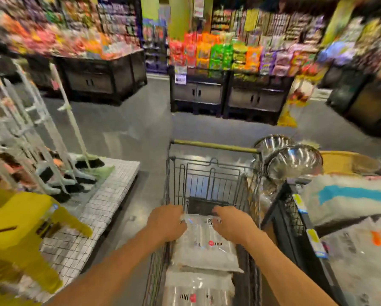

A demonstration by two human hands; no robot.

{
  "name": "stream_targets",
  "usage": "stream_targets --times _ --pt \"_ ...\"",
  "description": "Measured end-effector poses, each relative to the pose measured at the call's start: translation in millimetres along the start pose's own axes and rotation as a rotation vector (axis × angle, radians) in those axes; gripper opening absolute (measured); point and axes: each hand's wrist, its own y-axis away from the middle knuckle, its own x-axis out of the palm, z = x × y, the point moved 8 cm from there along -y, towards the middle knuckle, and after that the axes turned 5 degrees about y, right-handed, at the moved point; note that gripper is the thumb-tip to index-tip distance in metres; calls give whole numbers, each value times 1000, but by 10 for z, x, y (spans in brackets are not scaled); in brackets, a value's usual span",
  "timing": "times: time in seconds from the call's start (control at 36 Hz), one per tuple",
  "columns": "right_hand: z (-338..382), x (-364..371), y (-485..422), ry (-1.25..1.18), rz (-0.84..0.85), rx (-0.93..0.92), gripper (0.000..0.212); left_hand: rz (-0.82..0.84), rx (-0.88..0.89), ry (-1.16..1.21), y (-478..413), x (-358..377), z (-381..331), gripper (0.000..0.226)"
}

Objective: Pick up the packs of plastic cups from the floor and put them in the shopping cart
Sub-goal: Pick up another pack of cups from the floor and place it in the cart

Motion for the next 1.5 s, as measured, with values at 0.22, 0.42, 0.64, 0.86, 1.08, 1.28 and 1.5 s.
stream_targets --times 0.22,0.42,0.64,0.86,1.08,1.28,1.5 --pt "708 -1081 82 158 -135 -233 39 -225 -151 -73 710 -1194 137 37" --pt "1774 -1346 150 231 -177 -459 42 -348 -403 -54 1721 -1596 823 45" --pt "3654 -1038 699 310 -225 -810 38 -432 -701 -15 3442 -1704 1781 42" --pt "5991 -223 1998 423 -243 -1238 40 -578 -1044 80 5887 -1492 2699 41" --pt "7810 786 3947 409 -251 -1673 34 -734 -1435 116 8450 -1050 2875 34" --pt "8632 1651 5727 484 -142 -2033 37 -757 -1820 175 10211 -291 2444 29" --pt "8820 2442 7435 568 -72 -2436 32 -941 -2248 391 11346 525 1554 39"
